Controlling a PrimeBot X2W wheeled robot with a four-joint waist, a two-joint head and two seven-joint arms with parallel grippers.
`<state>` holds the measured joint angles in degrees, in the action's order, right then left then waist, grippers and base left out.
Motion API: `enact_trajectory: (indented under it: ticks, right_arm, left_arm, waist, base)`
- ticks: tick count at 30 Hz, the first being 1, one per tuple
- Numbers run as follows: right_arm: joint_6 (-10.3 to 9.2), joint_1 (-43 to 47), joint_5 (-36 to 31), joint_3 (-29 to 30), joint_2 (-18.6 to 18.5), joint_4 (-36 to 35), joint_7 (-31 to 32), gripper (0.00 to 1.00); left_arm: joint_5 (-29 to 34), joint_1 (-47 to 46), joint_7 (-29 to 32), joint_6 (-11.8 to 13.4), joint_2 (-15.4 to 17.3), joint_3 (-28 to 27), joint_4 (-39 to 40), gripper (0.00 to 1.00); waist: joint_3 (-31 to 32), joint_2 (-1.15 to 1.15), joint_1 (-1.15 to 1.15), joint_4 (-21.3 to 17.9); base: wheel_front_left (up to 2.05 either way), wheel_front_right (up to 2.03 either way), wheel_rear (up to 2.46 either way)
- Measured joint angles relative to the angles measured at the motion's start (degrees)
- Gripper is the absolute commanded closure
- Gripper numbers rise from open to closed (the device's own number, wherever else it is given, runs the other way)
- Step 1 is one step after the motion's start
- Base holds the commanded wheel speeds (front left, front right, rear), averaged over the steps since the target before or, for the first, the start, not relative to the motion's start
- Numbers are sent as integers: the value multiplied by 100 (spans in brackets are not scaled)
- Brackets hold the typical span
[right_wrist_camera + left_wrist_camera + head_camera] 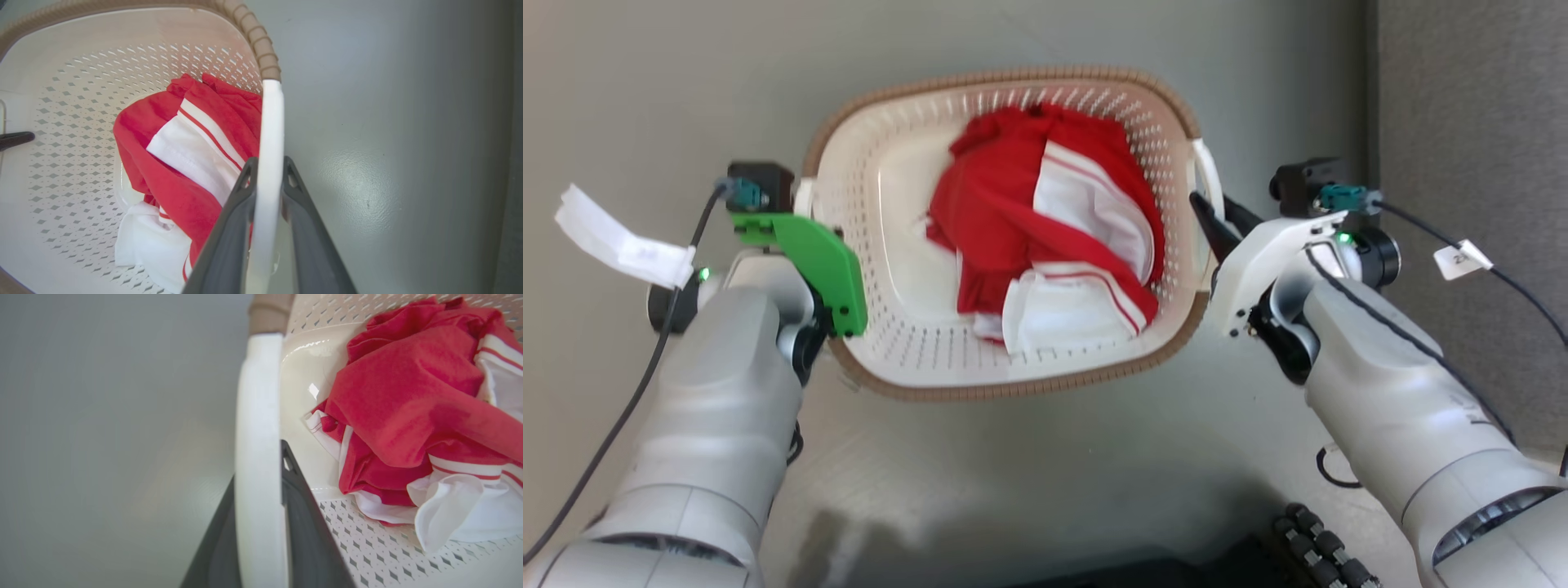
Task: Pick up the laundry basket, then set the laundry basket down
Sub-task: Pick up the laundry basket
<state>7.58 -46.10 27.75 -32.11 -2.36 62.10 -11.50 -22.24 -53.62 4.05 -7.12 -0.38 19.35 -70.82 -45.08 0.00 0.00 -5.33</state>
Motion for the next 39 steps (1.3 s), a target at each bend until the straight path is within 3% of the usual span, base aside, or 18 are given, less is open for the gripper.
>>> enact_trajectory:
  ticks: [39]
  right_arm:
    - [7,903,1176,-822,-4,216,1434,100]
  left_arm:
    - [-1641,1288,1708,-42,82,542,269,100]
  waist:
    - [2432,0,0,-166]
  base:
    - [0,0,0]
